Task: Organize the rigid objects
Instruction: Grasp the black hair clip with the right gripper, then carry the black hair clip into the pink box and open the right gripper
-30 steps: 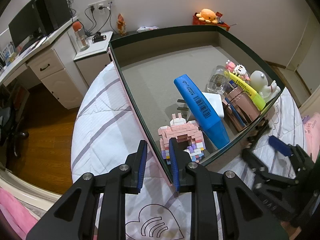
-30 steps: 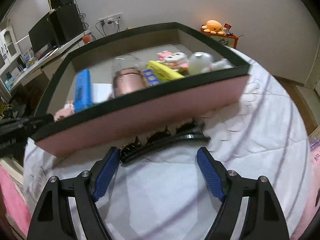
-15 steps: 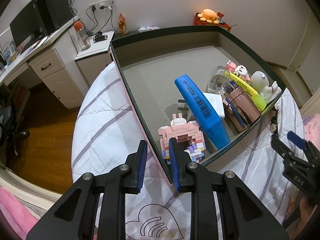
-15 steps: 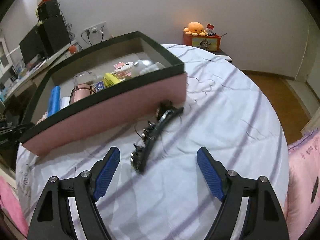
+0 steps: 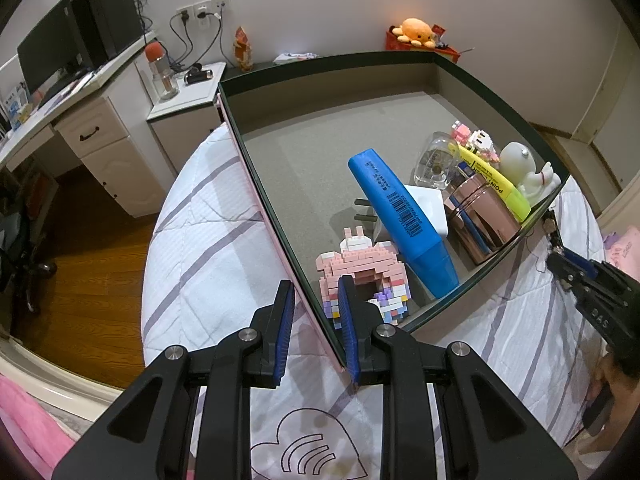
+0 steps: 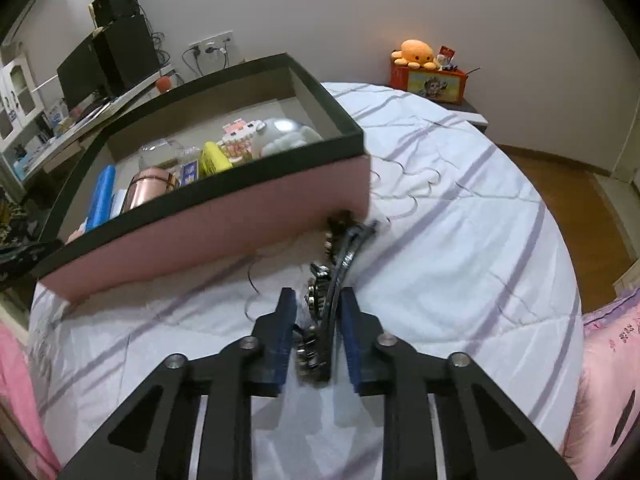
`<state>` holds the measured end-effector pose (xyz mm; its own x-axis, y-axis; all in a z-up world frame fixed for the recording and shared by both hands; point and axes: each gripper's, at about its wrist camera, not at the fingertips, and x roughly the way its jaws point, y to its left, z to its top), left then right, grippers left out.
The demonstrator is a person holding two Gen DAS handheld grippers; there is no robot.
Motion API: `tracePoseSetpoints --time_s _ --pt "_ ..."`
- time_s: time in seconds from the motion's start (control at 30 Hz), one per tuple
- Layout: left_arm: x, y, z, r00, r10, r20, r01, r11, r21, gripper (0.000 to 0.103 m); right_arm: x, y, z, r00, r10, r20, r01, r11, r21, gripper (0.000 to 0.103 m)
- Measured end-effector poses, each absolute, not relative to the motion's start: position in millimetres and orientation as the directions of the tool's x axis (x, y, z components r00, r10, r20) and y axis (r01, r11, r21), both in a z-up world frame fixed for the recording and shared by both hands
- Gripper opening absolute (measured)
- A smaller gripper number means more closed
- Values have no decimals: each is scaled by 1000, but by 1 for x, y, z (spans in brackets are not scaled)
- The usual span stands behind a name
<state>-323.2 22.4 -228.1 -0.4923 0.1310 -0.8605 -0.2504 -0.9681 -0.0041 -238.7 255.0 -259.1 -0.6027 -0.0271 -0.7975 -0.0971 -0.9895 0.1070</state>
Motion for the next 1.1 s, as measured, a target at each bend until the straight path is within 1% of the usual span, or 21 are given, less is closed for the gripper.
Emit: tracePoseSetpoints --time_s 0.13,0.33,0.5,0.57,0.6,0.87,1.1 --pt "-323 23 -228 -492 128 -861 -249 -968 -1 21 -239 258 -259 -605 -22 -796 -87 -992 94 19" --pt "-324 23 -228 -491 125 -862 -248 -969 1 21 -250 252 -262 -596 52 -801 -86 -996 -1 22" --pt "-323 22 -228 -493 126 -861 -247 -969 0 21 -255 252 -262 -590 55 -805 -76 -997 -12 22" --pt "-323 22 -228 -493 127 -861 -248 -969 -1 21 -250 254 -261 -589 48 -807 -69 -998 -8 21" --pt "-323 22 -228 -493 127 -861 -247 -969 -2 21 -248 256 -261 -588 42 -808 -68 -998 -3 18" --pt "-323 22 -229 -492 122 -862 -246 -969 3 21 -230 256 -239 -584 4 -812 -26 -1000 14 18" --pt "-322 20 -229 -492 122 -862 -246 -969 4 21 -216 255 -210 -631 -74 -772 18 -997 81 18"
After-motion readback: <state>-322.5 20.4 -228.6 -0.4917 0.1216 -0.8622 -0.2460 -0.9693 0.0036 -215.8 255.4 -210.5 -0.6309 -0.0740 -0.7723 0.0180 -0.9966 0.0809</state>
